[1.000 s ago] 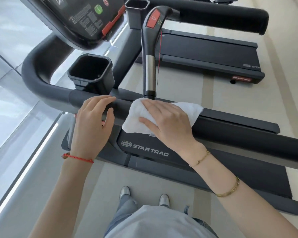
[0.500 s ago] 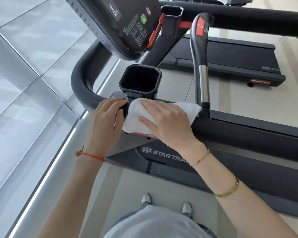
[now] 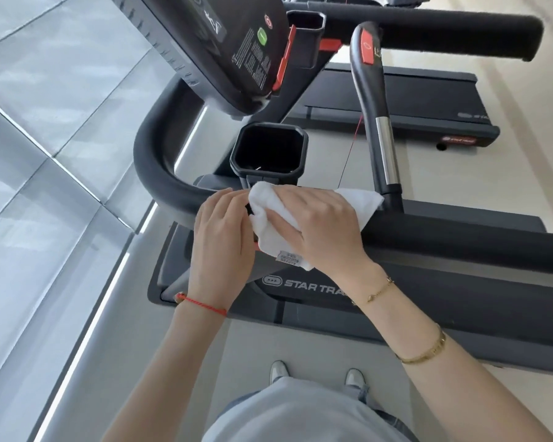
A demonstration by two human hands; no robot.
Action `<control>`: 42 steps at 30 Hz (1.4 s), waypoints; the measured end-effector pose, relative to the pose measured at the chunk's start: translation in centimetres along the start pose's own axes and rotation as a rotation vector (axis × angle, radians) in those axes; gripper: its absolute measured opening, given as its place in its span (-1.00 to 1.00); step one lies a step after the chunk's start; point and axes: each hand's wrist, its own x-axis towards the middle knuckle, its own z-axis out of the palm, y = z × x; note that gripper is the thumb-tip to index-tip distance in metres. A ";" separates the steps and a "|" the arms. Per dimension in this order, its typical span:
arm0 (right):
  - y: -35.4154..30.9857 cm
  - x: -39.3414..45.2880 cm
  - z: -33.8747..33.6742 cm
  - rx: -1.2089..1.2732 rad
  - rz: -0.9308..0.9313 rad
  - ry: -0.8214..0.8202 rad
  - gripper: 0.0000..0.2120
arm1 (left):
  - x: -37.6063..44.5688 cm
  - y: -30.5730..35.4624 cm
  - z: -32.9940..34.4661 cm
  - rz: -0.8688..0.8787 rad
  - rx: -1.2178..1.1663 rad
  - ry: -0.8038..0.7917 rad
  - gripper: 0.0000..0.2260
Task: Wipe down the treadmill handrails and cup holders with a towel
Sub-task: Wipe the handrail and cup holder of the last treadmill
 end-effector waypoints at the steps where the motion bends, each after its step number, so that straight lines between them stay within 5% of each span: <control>1: 0.2 -0.1 -0.1 0.002 -0.002 -0.001 -0.71 | 0.1 0.3 0.2 0.000 -0.010 0.004 -0.65; 15: 9.1 -5.9 -6.2 -0.070 0.098 0.010 -0.59 | 0.6 6.2 5.4 0.181 0.068 -0.159 -0.71; 28: 19.8 -12.4 -12.9 -0.145 0.212 -0.002 -0.54 | -0.1 17.8 14.8 0.228 0.165 -0.104 -0.77; 38: 26.1 -15.5 -17.7 -0.111 0.211 -0.119 -0.50 | -0.8 25.7 20.2 0.211 0.178 -0.103 -0.75; 42: 26.9 -14.1 -18.6 0.001 0.273 -0.331 -0.56 | -0.7 26.6 21.3 0.132 0.239 -0.095 -0.76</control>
